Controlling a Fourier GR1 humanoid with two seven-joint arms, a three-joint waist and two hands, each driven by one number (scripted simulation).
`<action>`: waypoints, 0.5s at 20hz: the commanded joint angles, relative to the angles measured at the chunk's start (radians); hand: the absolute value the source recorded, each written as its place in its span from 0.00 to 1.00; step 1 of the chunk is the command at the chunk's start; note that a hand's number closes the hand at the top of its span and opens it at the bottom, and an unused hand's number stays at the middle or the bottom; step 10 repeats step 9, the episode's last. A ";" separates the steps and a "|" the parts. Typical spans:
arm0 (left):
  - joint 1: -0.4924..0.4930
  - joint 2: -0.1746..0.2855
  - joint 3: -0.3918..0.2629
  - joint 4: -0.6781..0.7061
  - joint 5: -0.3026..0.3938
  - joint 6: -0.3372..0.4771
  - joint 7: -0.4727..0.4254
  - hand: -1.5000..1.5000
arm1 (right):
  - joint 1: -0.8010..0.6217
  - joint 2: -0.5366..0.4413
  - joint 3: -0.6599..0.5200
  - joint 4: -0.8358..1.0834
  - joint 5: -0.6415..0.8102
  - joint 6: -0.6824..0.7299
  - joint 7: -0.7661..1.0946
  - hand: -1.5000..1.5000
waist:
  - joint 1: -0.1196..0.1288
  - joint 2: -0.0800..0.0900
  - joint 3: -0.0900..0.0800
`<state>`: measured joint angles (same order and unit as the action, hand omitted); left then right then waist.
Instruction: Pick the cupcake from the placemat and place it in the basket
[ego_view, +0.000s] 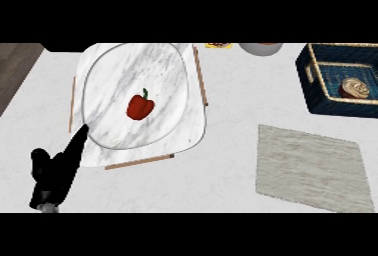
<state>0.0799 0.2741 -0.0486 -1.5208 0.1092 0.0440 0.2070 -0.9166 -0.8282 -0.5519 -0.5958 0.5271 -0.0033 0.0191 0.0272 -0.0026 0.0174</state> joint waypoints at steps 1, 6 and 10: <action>0.064 -0.053 -0.047 0.086 -0.032 0.031 0.044 0.50 | -0.027 -0.036 -0.048 0.041 -0.041 -0.002 -0.007 0.00 | -0.008 0.011 -0.016; 0.078 -0.012 -0.002 0.062 0.013 -0.009 0.083 0.50 | 0.010 -0.143 -0.124 0.098 -0.078 -0.009 -0.002 0.00 | -0.017 0.009 -0.016; 0.079 -0.044 -0.026 0.069 0.000 -0.002 0.060 0.50 | 0.030 -0.221 -0.143 0.153 -0.092 0.065 -0.015 0.00 | -0.017 0.011 -0.016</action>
